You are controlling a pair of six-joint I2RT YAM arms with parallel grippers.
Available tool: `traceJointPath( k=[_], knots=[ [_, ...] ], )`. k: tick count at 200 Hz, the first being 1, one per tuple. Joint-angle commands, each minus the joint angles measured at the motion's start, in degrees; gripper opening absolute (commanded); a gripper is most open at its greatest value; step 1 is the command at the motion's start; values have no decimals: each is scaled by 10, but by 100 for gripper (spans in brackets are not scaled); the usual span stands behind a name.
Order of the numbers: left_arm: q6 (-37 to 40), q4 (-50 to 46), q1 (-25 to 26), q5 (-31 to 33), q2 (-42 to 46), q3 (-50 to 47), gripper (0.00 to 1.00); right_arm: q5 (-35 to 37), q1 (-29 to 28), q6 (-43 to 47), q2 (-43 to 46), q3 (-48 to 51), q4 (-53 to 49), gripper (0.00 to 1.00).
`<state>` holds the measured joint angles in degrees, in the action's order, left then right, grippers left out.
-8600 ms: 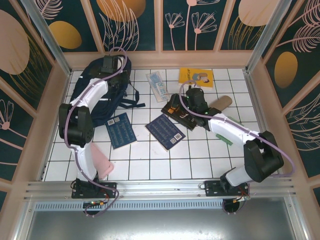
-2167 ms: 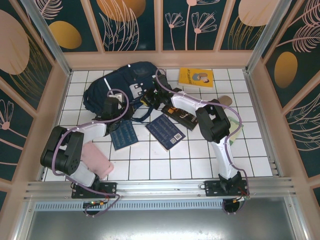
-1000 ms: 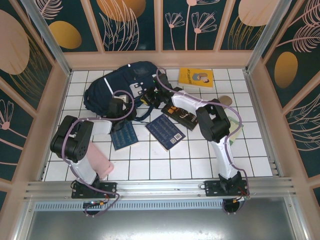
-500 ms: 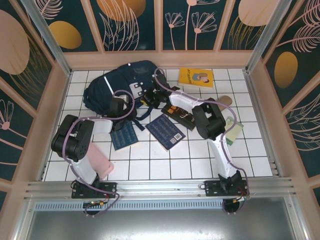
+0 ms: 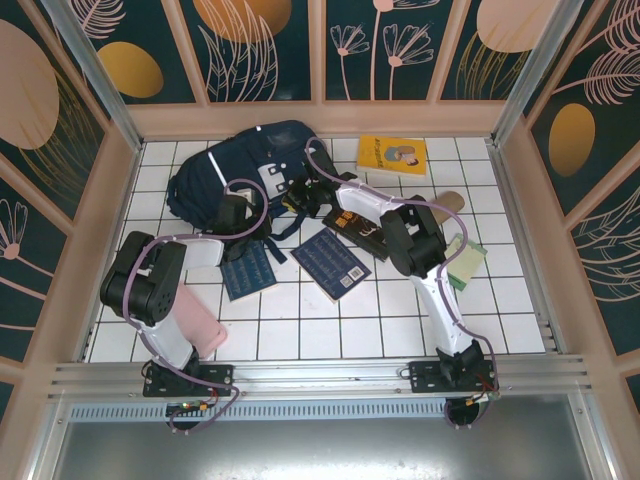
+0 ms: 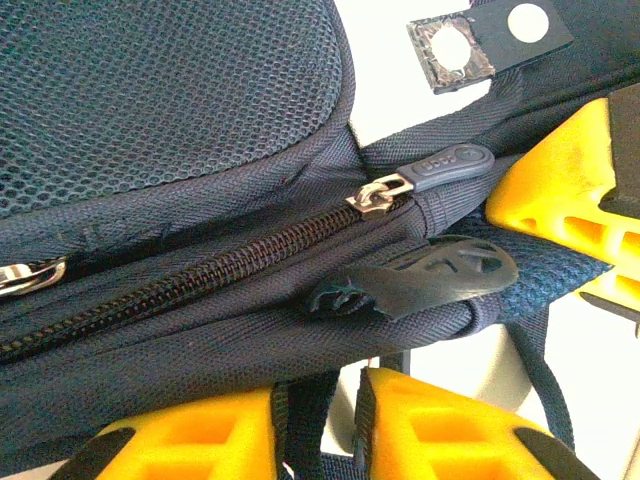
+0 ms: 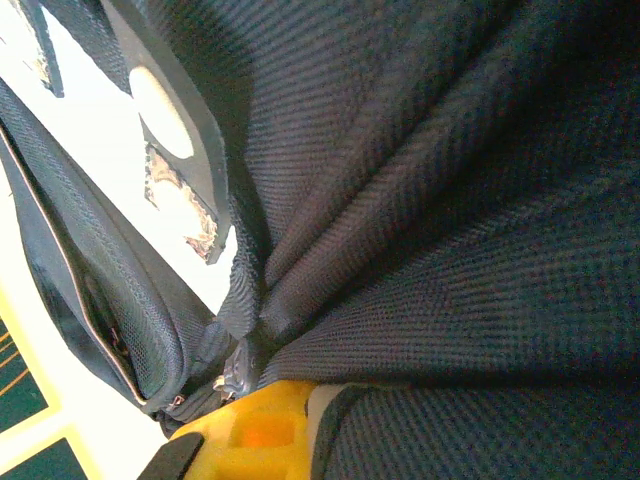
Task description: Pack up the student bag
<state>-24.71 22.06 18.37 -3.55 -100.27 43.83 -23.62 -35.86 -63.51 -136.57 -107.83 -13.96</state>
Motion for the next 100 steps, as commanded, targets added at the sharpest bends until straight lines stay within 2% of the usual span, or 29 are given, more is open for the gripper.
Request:
traceJointPath(
  k=[1,55,100],
  knots=[
    [-3,4,-1,1,-7,6,27,61,29,9,-13,-7,28,0],
    [13,-21,-1,-24,-40,20,30,56,29,7,-13,-6,30,0],
    [12,-43,-1,-29,-29,28,31,53,28,7,-13,-5,30,0]
  ],
)
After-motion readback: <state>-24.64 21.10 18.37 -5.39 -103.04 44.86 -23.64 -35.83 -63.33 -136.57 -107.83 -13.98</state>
